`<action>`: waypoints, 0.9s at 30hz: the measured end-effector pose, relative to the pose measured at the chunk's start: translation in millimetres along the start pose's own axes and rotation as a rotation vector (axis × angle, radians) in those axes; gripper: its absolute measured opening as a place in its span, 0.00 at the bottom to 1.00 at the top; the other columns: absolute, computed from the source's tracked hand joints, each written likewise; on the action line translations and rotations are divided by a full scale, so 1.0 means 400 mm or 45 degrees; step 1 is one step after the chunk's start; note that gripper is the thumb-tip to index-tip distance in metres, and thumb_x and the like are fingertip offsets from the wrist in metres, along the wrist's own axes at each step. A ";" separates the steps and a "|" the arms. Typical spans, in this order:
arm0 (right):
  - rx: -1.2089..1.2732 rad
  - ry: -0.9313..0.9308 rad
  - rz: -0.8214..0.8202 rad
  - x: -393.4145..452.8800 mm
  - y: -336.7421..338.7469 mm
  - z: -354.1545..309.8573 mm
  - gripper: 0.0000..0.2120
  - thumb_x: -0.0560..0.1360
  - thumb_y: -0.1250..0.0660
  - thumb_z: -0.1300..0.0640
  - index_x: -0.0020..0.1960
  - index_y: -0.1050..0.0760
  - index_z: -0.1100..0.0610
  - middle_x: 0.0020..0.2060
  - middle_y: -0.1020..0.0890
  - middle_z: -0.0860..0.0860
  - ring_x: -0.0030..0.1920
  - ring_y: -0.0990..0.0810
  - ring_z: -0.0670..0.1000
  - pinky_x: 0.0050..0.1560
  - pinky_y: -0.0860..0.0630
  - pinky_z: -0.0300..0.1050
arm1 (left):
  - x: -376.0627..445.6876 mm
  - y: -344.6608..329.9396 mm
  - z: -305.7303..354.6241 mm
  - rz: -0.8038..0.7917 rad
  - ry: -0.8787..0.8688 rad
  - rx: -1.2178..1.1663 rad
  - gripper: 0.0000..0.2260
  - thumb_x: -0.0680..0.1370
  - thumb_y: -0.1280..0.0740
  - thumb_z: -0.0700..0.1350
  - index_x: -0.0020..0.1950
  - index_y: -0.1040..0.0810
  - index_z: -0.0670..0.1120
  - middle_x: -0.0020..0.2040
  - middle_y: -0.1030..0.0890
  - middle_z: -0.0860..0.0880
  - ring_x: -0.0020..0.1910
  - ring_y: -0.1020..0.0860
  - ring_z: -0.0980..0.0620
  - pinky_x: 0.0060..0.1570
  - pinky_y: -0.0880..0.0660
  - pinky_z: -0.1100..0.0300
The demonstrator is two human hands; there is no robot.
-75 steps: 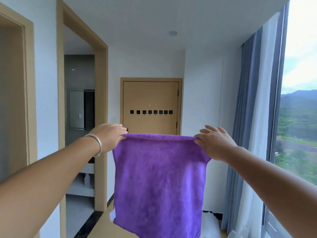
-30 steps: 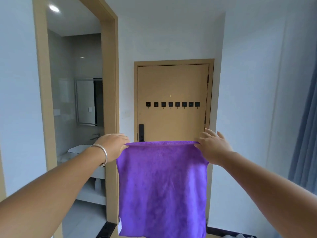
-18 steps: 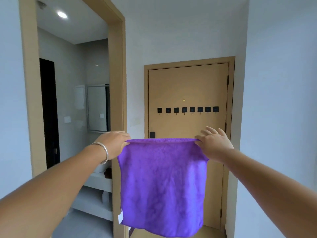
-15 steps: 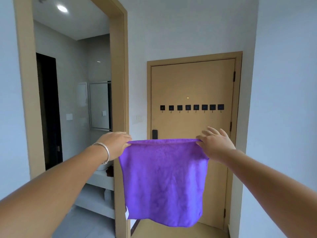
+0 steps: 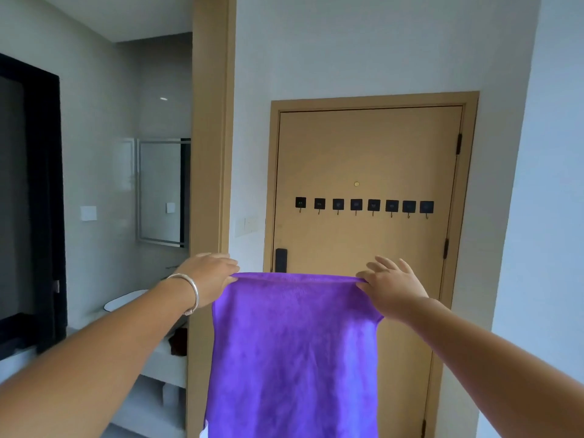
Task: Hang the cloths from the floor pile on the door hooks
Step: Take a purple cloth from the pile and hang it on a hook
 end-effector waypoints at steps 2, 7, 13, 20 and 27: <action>-0.026 -0.001 0.023 0.085 -0.016 -0.029 0.19 0.83 0.53 0.45 0.72 0.37 0.41 0.74 0.37 0.46 0.77 0.50 0.50 0.74 0.51 0.56 | 0.053 -0.043 -0.063 0.029 0.005 -0.028 0.13 0.82 0.46 0.51 0.60 0.25 0.50 0.58 0.24 0.55 0.63 0.29 0.54 0.62 0.32 0.57; -0.036 -0.026 0.009 0.237 -0.082 -0.092 0.20 0.83 0.54 0.45 0.72 0.36 0.42 0.74 0.37 0.47 0.77 0.50 0.51 0.74 0.51 0.56 | 0.156 -0.151 -0.170 0.001 -0.015 -0.019 0.15 0.83 0.47 0.51 0.64 0.26 0.49 0.63 0.25 0.55 0.68 0.33 0.54 0.65 0.35 0.57; -0.017 -0.055 -0.060 0.380 -0.185 -0.124 0.20 0.83 0.55 0.43 0.71 0.35 0.41 0.74 0.37 0.47 0.77 0.50 0.50 0.74 0.52 0.56 | 0.278 -0.276 -0.239 -0.056 -0.053 -0.029 0.16 0.83 0.48 0.51 0.67 0.29 0.52 0.67 0.29 0.59 0.74 0.41 0.57 0.69 0.40 0.59; -0.012 -0.047 -0.057 0.601 -0.313 -0.090 0.20 0.83 0.55 0.44 0.71 0.35 0.41 0.73 0.36 0.47 0.77 0.50 0.51 0.74 0.51 0.56 | 0.477 -0.413 -0.288 -0.076 -0.059 -0.002 0.18 0.84 0.49 0.51 0.73 0.34 0.51 0.73 0.35 0.59 0.76 0.46 0.57 0.71 0.46 0.61; 0.008 -0.080 -0.028 0.879 -0.434 0.022 0.21 0.83 0.56 0.43 0.71 0.35 0.42 0.74 0.36 0.47 0.77 0.51 0.51 0.75 0.51 0.56 | 0.780 -0.504 -0.324 -0.006 -0.070 0.059 0.17 0.84 0.49 0.50 0.70 0.31 0.51 0.70 0.31 0.58 0.76 0.46 0.57 0.71 0.44 0.59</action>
Point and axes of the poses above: each hand's wrist, its own x-axis towards the middle knuckle, its own y-axis out of the back of the hand, z = x × y, the point moved 1 cm from there along x, towards the middle knuckle
